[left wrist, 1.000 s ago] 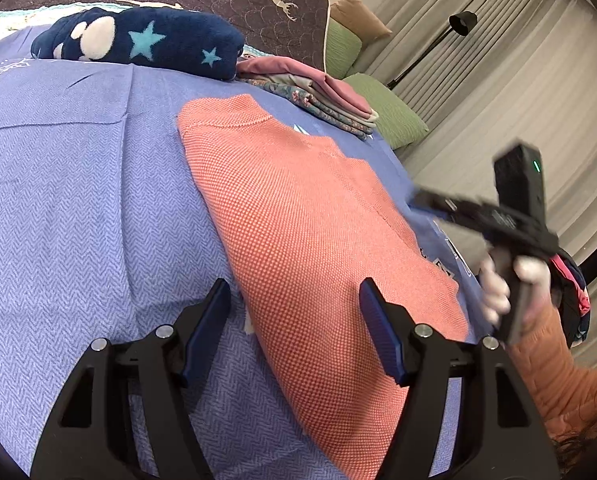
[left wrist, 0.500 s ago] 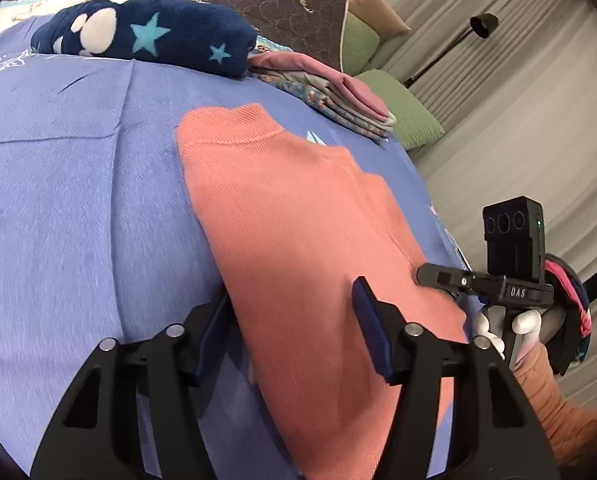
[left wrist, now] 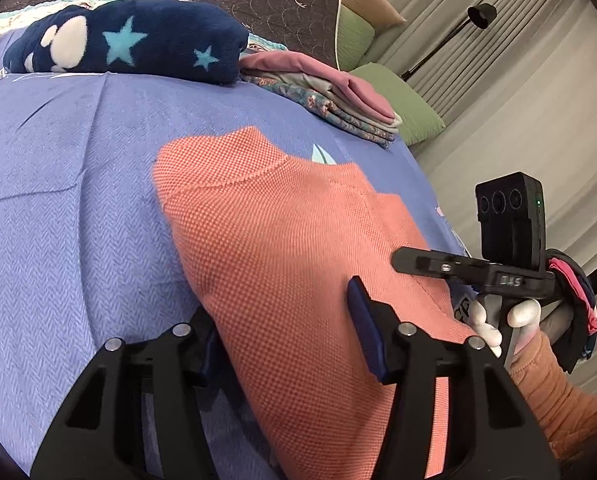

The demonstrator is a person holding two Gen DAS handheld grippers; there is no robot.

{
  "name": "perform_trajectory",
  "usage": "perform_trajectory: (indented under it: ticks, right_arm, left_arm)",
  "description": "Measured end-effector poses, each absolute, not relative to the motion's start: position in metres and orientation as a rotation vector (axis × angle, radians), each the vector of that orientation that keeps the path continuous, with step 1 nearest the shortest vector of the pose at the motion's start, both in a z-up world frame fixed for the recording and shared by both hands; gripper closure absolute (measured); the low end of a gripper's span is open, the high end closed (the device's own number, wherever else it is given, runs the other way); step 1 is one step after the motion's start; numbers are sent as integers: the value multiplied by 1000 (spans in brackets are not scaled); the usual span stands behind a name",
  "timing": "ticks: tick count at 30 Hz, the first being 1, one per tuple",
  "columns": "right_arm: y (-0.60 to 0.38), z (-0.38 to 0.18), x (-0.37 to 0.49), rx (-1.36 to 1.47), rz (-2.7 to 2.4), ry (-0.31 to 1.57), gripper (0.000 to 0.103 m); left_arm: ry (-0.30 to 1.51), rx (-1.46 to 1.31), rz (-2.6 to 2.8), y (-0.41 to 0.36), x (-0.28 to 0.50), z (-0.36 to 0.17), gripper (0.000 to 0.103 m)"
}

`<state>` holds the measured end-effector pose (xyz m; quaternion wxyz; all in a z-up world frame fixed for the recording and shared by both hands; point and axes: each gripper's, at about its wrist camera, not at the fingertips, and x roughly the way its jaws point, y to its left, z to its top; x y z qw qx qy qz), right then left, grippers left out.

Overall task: Fold small clothes
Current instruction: 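Position both open grippers at the folded edge of the pink shirt, then grasp the shirt with both grippers and lift it off the sheet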

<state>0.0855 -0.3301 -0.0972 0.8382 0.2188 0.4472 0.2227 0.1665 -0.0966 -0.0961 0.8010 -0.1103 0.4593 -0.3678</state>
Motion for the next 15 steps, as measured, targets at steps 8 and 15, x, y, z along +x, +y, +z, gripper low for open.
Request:
perform_trajectory:
  ticks: [8,15]
  right_arm:
    - [-318,-61,57,359,414,804,89]
    - [-316,-7,1,322,409,630,89]
  left_arm:
    - [806,-76,-784,-109,129,-50,77]
    - [661,-39,-819,-110,86,4,79]
